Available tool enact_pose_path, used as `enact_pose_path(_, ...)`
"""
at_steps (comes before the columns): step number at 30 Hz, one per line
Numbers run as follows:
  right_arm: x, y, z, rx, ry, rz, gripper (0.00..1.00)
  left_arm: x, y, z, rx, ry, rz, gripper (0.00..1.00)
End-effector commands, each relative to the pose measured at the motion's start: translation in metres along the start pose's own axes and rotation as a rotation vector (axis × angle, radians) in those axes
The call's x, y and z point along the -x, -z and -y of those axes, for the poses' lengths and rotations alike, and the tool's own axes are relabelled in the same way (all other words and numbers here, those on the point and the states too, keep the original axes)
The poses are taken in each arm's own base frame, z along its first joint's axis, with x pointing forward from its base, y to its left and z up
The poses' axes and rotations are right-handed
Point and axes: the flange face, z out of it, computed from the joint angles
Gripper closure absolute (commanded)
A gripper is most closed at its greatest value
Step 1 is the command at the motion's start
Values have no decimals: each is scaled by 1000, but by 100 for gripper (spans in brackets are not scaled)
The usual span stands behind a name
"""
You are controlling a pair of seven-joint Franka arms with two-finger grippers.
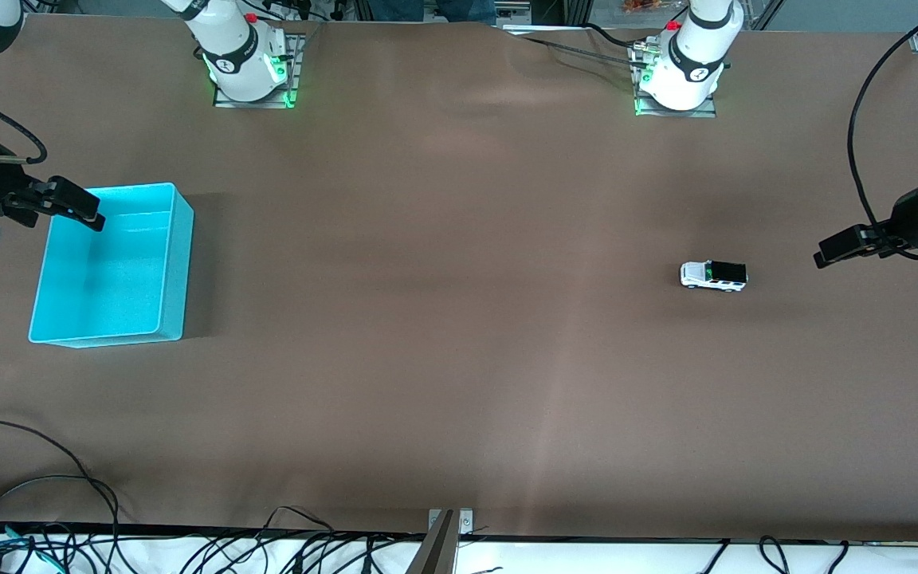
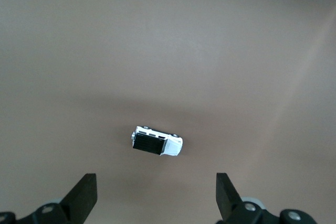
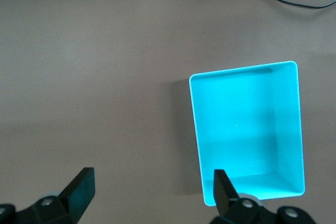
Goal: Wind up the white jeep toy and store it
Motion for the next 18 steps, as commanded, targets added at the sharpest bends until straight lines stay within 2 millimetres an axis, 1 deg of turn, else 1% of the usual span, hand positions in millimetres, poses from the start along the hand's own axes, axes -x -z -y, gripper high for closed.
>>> enact_pose_path(1,-4,4,0,-5,-7,-9,0,3,-4,-12,-29,-59,21,0)
enact_pose_path(4,-4,5,-1,-6,-7,-10,0,6,-11,-21,-67,-89,31,0)
enact_pose_path(6,-4,5,-1,-6,-8,-10,0,7,-12,-25,-67,-96,29,0)
enact_pose_path(18,-4,5,0,-8,-7,-12,0,6,-14,-26,-56,-82,35,0)
